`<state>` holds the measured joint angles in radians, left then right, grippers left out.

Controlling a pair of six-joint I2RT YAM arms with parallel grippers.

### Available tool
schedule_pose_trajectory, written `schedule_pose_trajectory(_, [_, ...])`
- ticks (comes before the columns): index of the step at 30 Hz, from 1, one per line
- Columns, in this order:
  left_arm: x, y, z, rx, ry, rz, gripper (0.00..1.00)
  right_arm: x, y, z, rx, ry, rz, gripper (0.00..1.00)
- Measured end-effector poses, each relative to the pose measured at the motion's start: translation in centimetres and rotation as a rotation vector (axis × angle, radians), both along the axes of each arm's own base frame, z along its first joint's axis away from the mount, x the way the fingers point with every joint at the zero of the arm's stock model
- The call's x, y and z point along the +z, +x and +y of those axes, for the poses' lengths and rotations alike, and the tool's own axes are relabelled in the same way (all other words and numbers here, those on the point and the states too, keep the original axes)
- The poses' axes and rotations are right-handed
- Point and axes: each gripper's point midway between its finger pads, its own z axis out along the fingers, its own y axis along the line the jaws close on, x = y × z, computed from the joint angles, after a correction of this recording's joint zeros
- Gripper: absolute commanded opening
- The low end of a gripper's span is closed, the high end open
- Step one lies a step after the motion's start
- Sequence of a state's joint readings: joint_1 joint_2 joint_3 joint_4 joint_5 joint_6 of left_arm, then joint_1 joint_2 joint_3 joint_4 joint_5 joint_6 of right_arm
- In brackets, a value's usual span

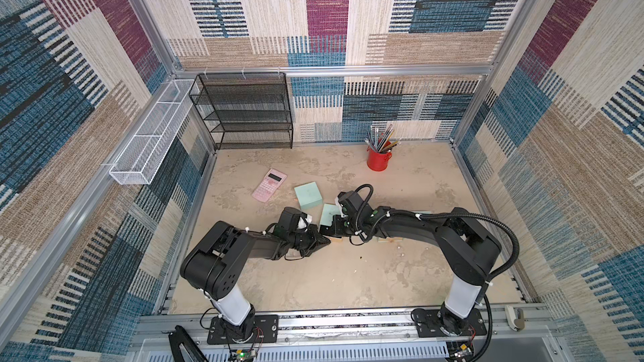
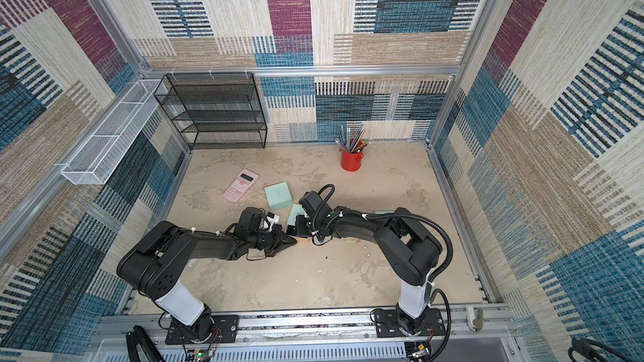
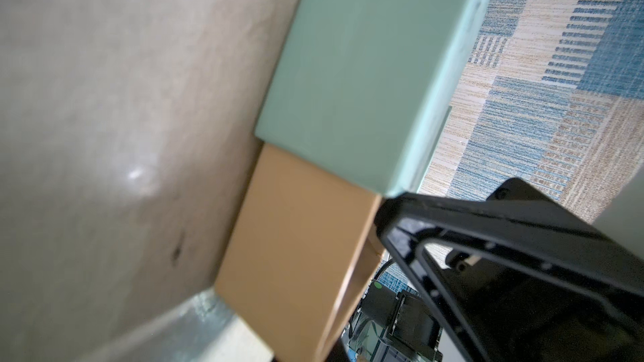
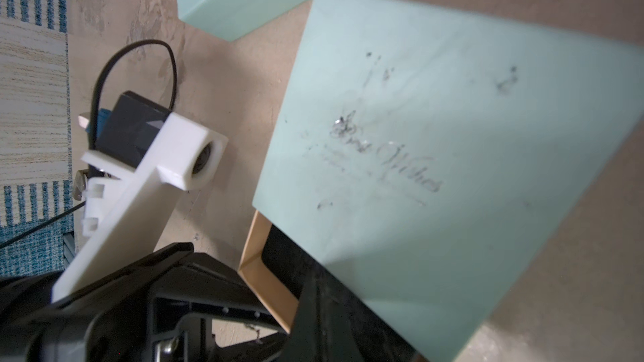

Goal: Take out the earrings from the drawer-style jewelry box
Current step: Open the drawer in the jewelry box.

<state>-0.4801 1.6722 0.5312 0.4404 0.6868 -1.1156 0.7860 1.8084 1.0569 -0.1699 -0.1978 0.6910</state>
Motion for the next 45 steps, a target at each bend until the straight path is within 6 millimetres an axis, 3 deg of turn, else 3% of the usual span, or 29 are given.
schedule_pose_trajectory(26, [0.2,-0.9,0.5,-0.001,-0.004,-0.005,0.0,0.1,0.8,0.0,-0.026,-0.017,-0.014,0.02])
schedule_pose_trajectory(37, [1.4,-0.9,0.4,-0.002,-0.015,-0.032,0.25,2.2,0.8,0.5,0.021,0.017,-0.068,0.1])
schedule_pose_trajectory(45, [3.4,-2.4,1.3,-0.015,-0.014,-0.068,0.44,5.5,-0.4,0.7,0.055,0.093,-0.122,0.2])
